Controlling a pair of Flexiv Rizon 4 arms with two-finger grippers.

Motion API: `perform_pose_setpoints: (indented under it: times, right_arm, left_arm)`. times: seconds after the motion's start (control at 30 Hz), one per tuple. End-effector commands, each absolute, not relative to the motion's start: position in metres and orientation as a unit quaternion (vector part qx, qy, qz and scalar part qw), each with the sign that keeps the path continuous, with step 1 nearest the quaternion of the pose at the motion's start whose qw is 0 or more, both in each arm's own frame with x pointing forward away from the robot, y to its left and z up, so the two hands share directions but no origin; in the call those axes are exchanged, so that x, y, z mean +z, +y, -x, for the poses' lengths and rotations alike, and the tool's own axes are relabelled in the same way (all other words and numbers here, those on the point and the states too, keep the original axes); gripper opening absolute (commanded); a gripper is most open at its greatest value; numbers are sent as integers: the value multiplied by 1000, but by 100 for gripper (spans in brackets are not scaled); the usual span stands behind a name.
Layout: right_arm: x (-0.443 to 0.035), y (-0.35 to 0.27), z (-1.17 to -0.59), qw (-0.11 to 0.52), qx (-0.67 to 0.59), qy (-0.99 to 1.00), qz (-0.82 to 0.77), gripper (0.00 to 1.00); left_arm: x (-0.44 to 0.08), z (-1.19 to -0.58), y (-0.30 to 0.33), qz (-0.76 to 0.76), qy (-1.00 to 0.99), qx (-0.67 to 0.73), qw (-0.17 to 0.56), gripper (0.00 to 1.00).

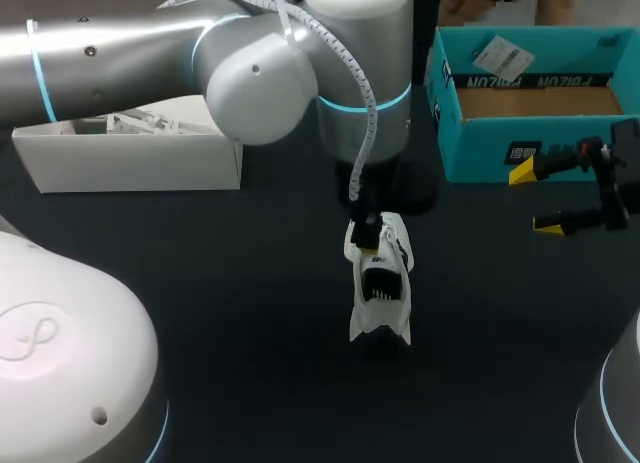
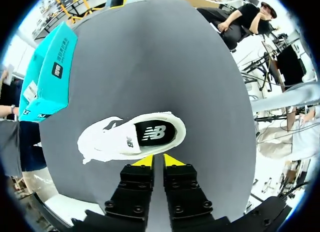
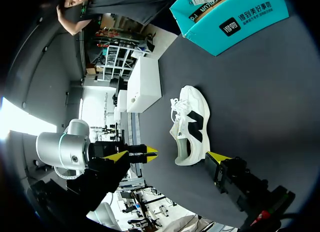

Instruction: Take the shoe out of the shoebox, open the shoe tongue, remove and reinsert the insole, then place the shoe into the shoebox

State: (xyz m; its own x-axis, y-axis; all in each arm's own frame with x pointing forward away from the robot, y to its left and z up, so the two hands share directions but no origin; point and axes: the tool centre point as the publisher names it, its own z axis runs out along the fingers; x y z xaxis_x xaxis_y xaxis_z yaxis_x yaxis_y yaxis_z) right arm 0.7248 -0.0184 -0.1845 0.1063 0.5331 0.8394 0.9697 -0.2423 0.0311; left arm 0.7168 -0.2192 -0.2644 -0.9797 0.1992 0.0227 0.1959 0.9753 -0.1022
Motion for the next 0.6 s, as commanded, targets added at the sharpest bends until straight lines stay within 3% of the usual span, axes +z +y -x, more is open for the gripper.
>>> perform_pose_setpoints:
  times: [0.03, 0.6]
  right_arm:
    - [-185, -18, -724, 282, -385, -546, 689, 100]
    - [-185, -18, -724, 282, -385, -546, 689, 100]
  left_arm:
    - [-271, -701, -216, -23, -997, 66, 40, 100]
    - [-306, -671, -231, 3, -997, 58, 48, 100]
